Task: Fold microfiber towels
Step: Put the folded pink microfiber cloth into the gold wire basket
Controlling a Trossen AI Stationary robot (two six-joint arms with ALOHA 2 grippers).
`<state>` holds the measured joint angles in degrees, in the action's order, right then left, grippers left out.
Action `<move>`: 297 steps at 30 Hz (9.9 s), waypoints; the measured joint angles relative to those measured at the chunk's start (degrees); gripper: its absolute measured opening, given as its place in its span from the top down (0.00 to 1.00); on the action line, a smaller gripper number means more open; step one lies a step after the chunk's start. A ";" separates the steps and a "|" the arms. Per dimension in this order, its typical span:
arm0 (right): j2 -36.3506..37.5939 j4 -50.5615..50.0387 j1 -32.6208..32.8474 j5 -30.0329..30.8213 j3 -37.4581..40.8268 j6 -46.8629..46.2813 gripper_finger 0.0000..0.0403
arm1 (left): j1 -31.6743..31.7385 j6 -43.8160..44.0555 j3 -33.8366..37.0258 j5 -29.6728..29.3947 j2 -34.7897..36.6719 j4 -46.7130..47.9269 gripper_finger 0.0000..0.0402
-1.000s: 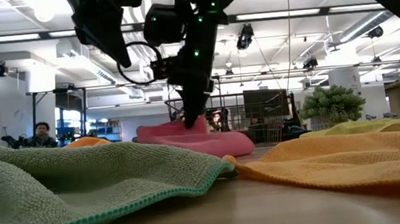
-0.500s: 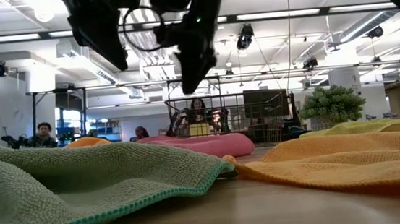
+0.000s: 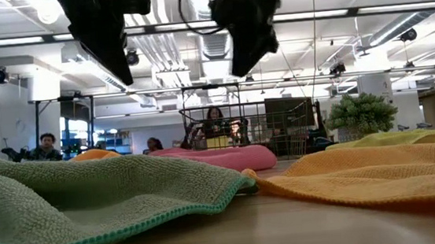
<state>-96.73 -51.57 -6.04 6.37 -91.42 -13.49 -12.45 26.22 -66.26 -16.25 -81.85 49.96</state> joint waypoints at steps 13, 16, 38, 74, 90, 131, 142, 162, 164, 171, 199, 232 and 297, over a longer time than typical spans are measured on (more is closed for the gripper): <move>10.73 7.70 3.39 0.24 18.65 -15.42 0.76 | 0.07 0.37 0.10 0.18 -0.43 -6.20 0.56; 11.45 7.89 3.82 0.33 21.55 -18.64 0.73 | 0.07 0.44 0.20 0.27 -0.74 -8.98 0.56; 11.50 24.43 3.56 -0.39 33.04 -11.54 0.54 | 1.13 19.84 14.56 -1.11 -6.37 -37.96 0.56; 0.70 39.25 -1.51 -3.94 34.45 -11.09 0.55 | 13.25 9.21 21.69 13.68 -6.35 -41.69 0.56; -2.06 41.26 -0.21 -6.52 34.42 -20.29 0.55 | 16.70 7.41 26.12 14.63 -6.39 -42.43 0.56; 7.26 41.29 13.72 -4.94 34.42 22.40 0.52 | 0.01 -16.44 11.26 9.93 -7.58 -36.86 0.56; 4.00 43.12 14.63 -4.89 34.42 27.00 0.52 | -1.91 -13.01 2.88 3.70 -19.71 -31.16 0.56; -8.32 43.11 14.95 0.92 30.35 24.88 0.52 | -2.34 -10.09 3.26 0.74 -24.60 -27.88 0.56; -8.66 42.98 14.94 0.98 29.89 23.66 0.52 | -2.34 -10.02 3.09 0.67 -25.49 -28.77 0.56; -8.87 42.77 14.87 1.04 29.51 21.46 0.59 | -1.98 -9.88 3.10 0.48 -26.44 -29.12 0.56; -9.67 34.19 15.32 1.78 24.72 11.51 0.98 | 0.37 -16.50 2.75 -0.16 -22.66 -27.64 1.00; -3.13 13.91 16.38 11.92 1.61 3.08 0.98 | 3.18 -22.75 0.38 1.41 -1.78 -15.16 1.00; -6.66 5.20 -21.07 14.65 -17.38 30.33 0.98 | 41.73 -57.23 -31.21 1.10 -21.11 -19.20 1.00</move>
<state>-103.39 -46.37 -27.11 21.02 -108.79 16.84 29.28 -31.01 -97.47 -15.15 -102.96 30.76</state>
